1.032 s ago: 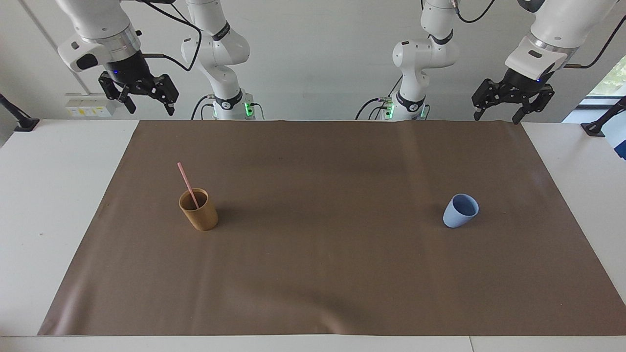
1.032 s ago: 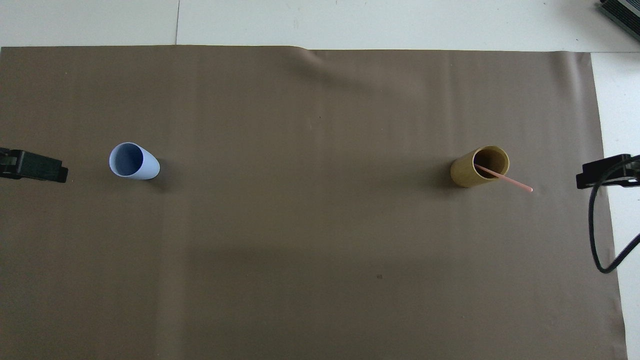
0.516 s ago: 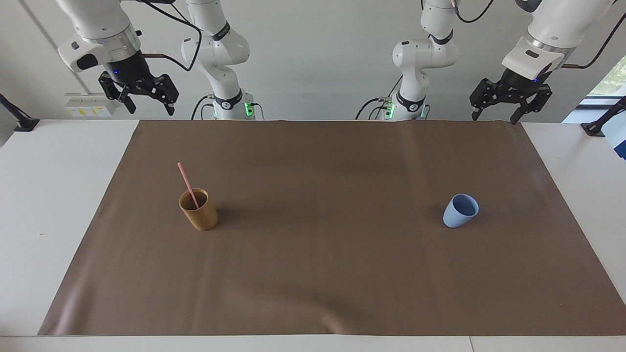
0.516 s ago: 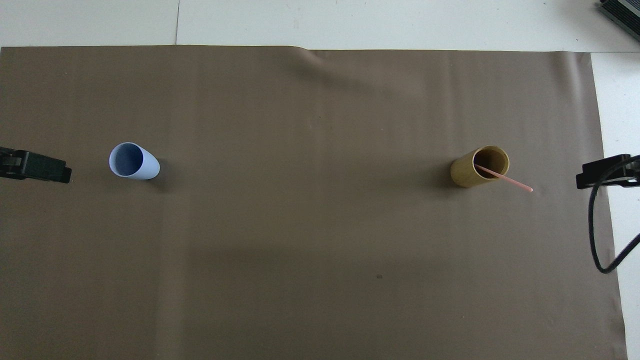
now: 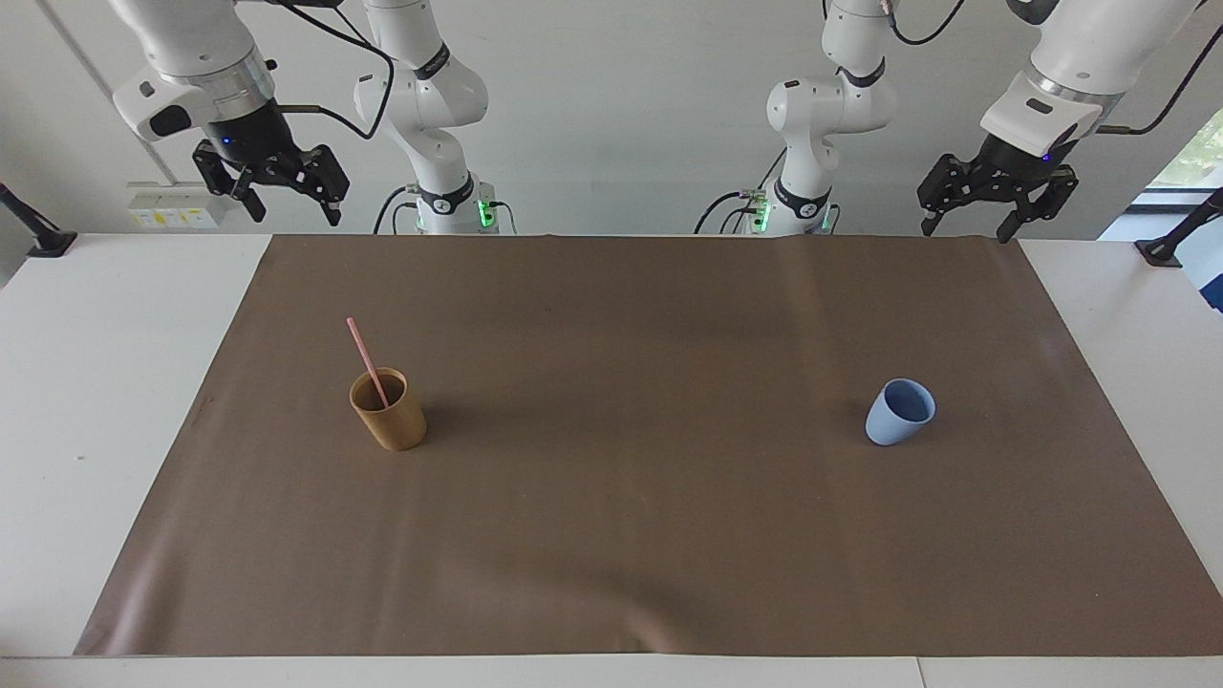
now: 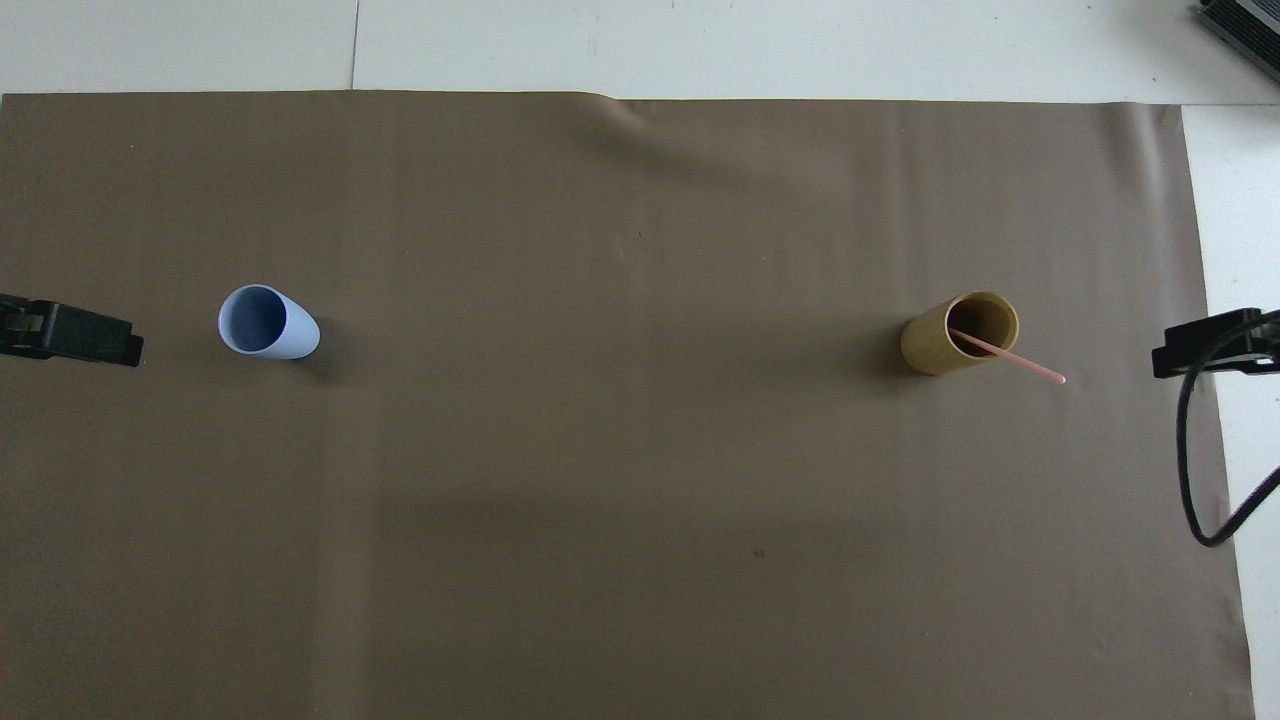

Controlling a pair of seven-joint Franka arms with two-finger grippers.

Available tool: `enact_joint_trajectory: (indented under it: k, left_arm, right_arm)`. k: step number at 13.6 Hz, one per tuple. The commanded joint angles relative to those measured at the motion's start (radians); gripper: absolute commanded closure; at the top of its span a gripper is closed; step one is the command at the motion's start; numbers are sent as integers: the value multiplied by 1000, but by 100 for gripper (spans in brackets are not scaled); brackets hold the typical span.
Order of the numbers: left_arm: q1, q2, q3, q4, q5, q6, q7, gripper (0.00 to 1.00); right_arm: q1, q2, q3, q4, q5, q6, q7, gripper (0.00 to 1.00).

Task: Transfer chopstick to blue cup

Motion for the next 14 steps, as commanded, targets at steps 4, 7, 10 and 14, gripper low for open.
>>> enact_joint_trajectory:
  k: [4, 7, 10, 14]
  left_arm:
    - [-11, -9, 0, -9, 12, 1, -19, 0]
    - [-11, -8, -1, -7, 7, 13, -17, 0]
    - [-10, -8, -1, -7, 7, 13, -10, 0]
    - [-10, -8, 0, -7, 7, 18, -7, 0]
  right_arm:
    - [-5, -16, 4, -16, 4, -2, 18, 0]
    - [-5, -16, 4, -16, 4, -2, 18, 0]
    - [-5, -16, 4, -16, 4, -2, 18, 0]
    - [-5, -16, 4, -16, 4, -2, 18, 0]
